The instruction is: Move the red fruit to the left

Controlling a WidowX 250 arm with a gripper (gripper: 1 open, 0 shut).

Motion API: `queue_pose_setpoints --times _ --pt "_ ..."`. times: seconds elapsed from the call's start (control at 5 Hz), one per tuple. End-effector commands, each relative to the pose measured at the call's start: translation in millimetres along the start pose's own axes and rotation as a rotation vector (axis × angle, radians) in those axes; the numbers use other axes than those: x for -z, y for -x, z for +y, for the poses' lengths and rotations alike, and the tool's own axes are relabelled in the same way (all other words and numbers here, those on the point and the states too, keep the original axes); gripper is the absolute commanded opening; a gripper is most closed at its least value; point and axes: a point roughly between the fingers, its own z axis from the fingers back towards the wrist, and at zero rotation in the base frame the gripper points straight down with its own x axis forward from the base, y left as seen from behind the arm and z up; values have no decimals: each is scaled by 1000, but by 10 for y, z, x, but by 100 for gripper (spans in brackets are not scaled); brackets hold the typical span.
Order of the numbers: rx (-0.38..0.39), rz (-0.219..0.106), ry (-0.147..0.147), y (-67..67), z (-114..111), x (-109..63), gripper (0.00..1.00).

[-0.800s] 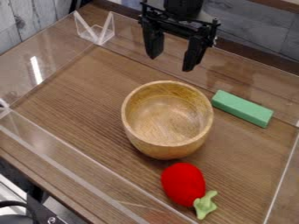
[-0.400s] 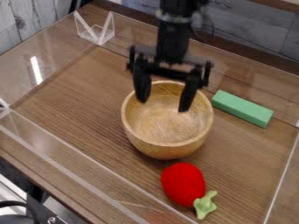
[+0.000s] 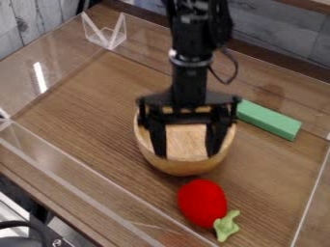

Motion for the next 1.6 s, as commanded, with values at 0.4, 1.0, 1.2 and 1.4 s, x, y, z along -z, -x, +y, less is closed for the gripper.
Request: queue_pose_setpoints --times 0.4,1.0,1.2,1.4 --pt "-349 -60 144 177 -136 264 100" --pt "-436 -82 139 223 -239 435 100" --pt "-436 -84 138 240 -273 425 100" --pt "-426 -90 146 215 -284 420 100"
